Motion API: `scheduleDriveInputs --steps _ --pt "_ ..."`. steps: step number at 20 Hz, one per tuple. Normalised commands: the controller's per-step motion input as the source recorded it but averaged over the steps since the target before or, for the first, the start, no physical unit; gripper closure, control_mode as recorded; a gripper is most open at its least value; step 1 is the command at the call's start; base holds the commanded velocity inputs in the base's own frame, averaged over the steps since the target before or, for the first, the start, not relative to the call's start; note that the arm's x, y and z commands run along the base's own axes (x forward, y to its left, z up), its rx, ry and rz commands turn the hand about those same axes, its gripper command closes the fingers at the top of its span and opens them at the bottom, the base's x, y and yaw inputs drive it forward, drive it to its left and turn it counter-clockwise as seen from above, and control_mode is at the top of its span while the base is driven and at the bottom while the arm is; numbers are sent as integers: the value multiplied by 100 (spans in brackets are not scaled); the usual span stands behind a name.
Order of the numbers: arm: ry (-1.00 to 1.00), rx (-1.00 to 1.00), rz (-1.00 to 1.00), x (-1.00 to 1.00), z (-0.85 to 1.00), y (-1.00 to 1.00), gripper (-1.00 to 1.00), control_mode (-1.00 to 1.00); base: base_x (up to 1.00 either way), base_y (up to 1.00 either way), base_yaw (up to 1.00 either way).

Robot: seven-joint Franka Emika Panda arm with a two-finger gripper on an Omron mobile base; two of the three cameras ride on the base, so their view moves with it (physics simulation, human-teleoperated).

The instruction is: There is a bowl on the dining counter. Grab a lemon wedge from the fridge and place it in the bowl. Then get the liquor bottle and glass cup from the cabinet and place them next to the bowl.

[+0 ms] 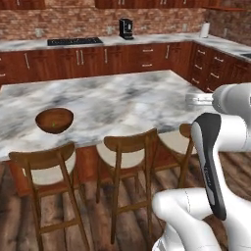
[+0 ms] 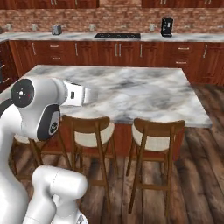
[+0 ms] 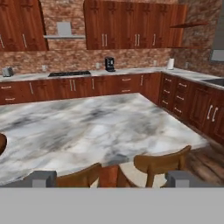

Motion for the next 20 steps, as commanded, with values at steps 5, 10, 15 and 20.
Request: scheduleDriveInputs --steps 5,10,15,20 --pt "0 0 0 0 0 0 -100 100 0 -100 0" --pt "0 0 0 0 0 0 -100 100 0 -100 0" --pt "0 0 0 0 0 0 -100 100 1 -100 0" --pt "0 0 0 0 0 0 -100 100 3 -100 4"
